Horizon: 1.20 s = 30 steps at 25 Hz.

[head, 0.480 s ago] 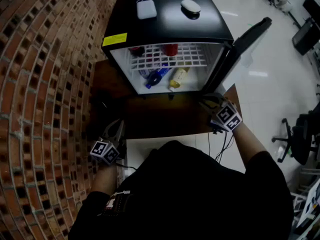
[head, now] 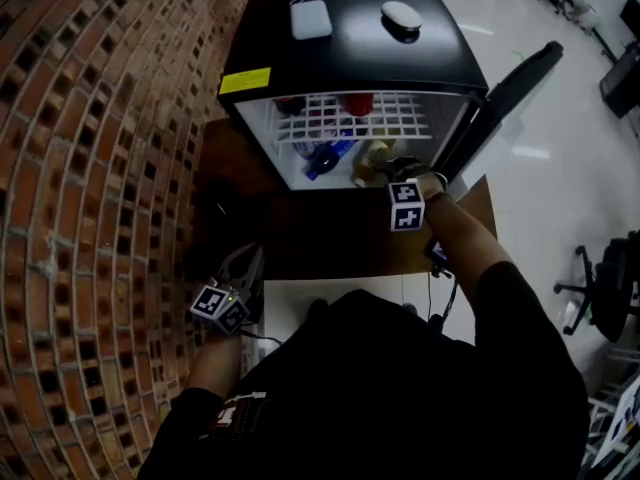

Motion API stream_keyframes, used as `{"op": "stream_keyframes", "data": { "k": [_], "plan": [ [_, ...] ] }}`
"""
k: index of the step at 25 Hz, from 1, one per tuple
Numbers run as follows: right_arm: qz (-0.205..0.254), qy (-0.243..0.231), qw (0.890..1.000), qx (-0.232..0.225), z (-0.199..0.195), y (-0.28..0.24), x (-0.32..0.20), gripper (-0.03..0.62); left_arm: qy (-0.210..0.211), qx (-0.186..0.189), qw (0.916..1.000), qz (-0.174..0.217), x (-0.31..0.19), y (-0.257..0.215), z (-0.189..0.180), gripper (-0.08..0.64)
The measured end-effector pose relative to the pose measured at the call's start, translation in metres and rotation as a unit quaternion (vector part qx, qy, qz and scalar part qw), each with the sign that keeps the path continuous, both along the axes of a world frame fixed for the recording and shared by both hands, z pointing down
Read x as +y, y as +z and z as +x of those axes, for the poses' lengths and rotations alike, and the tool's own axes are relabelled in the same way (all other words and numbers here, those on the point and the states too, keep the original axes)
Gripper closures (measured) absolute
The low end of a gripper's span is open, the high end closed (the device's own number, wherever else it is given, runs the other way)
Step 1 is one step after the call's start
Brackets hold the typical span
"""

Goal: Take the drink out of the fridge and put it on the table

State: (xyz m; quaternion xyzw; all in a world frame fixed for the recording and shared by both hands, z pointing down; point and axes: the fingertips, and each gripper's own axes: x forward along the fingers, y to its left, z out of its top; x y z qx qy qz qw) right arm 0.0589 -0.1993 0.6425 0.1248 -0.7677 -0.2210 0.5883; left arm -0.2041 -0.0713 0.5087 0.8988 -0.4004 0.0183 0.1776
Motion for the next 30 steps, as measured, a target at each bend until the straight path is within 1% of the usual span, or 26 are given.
{"op": "stream_keyframes", "data": {
  "k": [2,4,6,9,12,15,18,20,24,25,27,30],
  "plan": [
    [0.009,-0.015,0.999,0.042,0.0,0.008,-0.017,0.257,0.002,-0.003,1.0,-0.005,-0.001,0.006,0.0,0.563],
    [0.016,-0.024,0.997,0.074,0.004,0.013,-0.031,0.258,0.007,-0.003,0.9999,-0.01,-0.001,0.009,0.004,0.563],
    [0.021,-0.039,0.994,0.098,0.005,0.02,-0.039,0.258,0.007,-0.005,0.9997,-0.022,0.0,0.015,0.007,0.563],
    [0.029,-0.075,0.988,0.13,0.005,0.029,-0.054,0.258,0.005,-0.001,0.9994,-0.033,-0.004,0.02,0.008,0.563],
    [0.024,-0.11,0.98,0.167,0.004,0.034,-0.065,0.258,0.009,0.007,0.9995,-0.03,-0.011,0.016,0.014,0.563],
    [0.022,-0.142,0.97,0.195,0.0,0.04,-0.073,0.258,0.017,-0.005,0.9992,-0.037,-0.013,0.023,0.017,0.563],
    [0.023,-0.168,0.96,0.221,-0.005,0.044,-0.079,0.258,0.012,-0.005,0.9989,-0.045,-0.014,0.027,0.015,0.563],
    [0.027,-0.176,0.956,0.234,-0.007,0.047,-0.081,0.258,0.011,-0.004,0.9989,-0.045,-0.015,0.028,0.013,0.563],
    [0.02,-0.189,0.947,0.259,-0.014,0.05,-0.085,0.258,0.013,0.0,0.9992,-0.037,-0.018,0.023,0.02,0.563],
    [0.021,-0.192,0.946,0.259,-0.016,0.05,-0.087,0.281,0.012,0.002,0.9993,-0.036,-0.018,0.021,0.021,0.563],
    [0.026,-0.189,0.949,0.25,-0.018,0.05,-0.089,0.281,0.01,0.003,0.9993,-0.036,-0.018,0.02,0.021,0.563],
    [0.039,-0.18,0.959,0.213,-0.019,0.046,-0.087,0.288,0.01,0.0,0.9991,-0.041,-0.015,0.025,0.014,0.563]
  ]
}}
